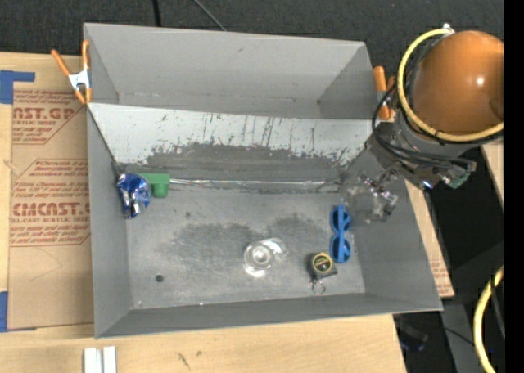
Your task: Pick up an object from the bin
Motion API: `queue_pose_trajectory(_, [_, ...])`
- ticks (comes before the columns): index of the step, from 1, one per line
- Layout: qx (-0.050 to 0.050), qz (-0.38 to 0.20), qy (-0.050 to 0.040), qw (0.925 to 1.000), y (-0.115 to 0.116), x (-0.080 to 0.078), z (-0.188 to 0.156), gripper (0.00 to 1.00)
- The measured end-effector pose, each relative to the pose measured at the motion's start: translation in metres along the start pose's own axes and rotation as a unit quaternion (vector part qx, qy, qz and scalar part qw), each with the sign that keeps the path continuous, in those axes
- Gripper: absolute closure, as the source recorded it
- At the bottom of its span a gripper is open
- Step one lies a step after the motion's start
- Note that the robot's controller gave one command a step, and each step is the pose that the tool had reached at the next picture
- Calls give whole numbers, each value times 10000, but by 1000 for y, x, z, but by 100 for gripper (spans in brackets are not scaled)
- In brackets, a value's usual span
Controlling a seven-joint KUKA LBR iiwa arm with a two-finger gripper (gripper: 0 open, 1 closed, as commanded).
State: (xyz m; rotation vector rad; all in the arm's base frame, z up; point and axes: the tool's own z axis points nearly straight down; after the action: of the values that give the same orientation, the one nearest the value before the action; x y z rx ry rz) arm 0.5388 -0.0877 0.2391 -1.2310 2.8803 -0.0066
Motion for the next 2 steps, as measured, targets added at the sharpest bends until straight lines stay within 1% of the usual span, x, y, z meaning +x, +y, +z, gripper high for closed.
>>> queue_pose_trajectory(1, [-43, 1739, 32, 9847, 4, -22, 52, 100])
queue_pose_trajectory(2, [-55, 2143, 62, 9767, 5, 17, 120, 100])
